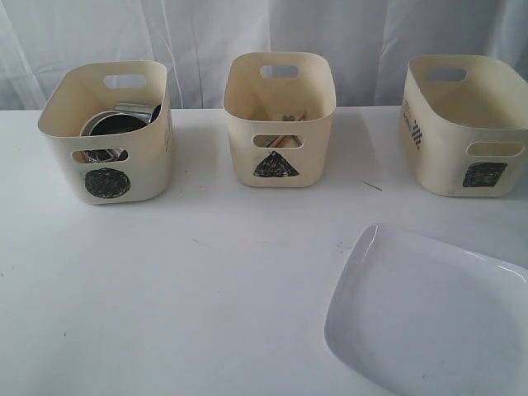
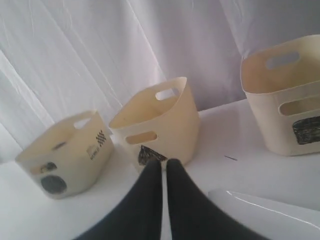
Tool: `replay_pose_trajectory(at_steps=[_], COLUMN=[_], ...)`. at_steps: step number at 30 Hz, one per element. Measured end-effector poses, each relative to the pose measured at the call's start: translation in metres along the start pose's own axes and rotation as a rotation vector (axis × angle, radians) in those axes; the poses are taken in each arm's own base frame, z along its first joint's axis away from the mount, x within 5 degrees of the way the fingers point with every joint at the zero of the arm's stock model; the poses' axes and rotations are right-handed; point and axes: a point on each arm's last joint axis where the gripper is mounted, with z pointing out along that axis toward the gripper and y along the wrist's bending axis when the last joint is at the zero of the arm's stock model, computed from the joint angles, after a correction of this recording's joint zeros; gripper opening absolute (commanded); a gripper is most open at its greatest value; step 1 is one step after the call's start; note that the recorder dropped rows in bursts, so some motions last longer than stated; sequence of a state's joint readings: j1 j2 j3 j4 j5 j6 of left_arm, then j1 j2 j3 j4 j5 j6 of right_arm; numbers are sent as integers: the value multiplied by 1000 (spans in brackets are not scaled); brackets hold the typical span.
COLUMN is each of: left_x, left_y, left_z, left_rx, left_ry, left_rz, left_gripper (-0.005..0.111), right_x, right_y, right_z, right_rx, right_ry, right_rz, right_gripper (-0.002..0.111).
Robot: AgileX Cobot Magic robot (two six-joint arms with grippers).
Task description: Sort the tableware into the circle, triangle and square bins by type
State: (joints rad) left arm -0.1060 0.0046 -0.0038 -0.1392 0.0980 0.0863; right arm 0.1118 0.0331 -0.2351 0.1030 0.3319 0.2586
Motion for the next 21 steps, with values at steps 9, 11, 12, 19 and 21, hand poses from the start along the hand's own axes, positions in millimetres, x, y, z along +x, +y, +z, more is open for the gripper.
replay_pose_trajectory(at_steps=[9, 11, 12, 19, 21], left_x=[0, 0, 0, 0, 0], left_y=[0, 0, 0, 0, 0], left_z=[0, 0, 0, 0, 0], left_rx=[0, 0, 0, 0, 0], left_ry=[0, 0, 0, 0, 0], left_rz=[0, 0, 0, 0, 0], left_gripper=[0, 0, 0, 0, 0], right_x=[-38, -43, -45, -46, -45], right_y=[17, 19, 20, 18, 17], right_z=[19, 30, 37, 85, 96], right_rx=[15, 2, -5, -47, -53], right_ry=[462, 555, 602, 838, 881], right_rz=[-448, -506, -531, -649, -660], right_gripper=[29, 36, 39, 49, 49])
